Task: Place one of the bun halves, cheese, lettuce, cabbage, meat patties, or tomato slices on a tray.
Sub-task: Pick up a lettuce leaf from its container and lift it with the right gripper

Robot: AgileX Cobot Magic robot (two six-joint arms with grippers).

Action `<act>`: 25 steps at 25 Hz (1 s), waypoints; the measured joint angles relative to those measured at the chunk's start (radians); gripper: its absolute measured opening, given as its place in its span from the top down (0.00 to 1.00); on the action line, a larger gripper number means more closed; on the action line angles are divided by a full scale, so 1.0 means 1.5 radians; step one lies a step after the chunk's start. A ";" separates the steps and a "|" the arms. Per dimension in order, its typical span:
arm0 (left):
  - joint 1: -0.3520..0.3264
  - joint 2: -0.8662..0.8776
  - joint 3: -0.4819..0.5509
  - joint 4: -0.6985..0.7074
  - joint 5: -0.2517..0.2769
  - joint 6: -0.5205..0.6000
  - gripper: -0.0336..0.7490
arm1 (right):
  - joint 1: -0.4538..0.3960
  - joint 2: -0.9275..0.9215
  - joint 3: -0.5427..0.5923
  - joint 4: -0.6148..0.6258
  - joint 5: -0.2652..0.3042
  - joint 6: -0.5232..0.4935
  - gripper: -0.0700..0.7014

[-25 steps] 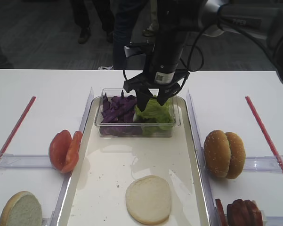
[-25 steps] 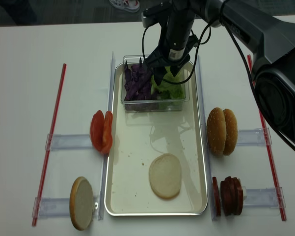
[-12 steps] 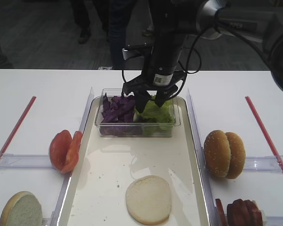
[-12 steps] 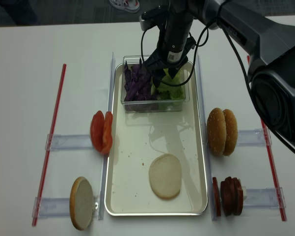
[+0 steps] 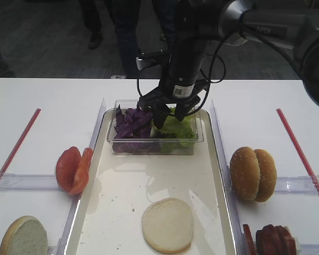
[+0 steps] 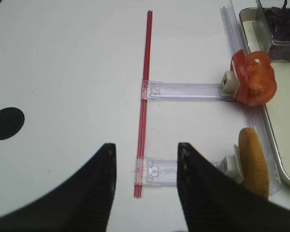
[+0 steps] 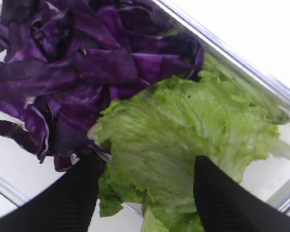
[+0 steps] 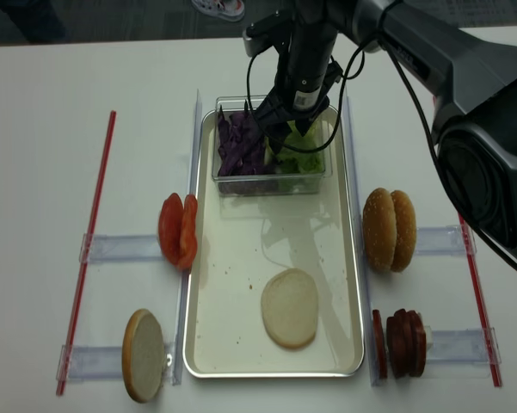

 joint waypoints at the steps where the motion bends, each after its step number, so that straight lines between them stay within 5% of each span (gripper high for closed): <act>1: 0.000 0.000 0.000 0.000 0.000 0.000 0.59 | 0.000 0.003 0.000 0.000 -0.003 0.000 0.31; 25: 0.000 0.000 0.000 0.000 0.000 0.000 0.59 | 0.018 0.008 0.000 -0.013 -0.002 -0.025 0.31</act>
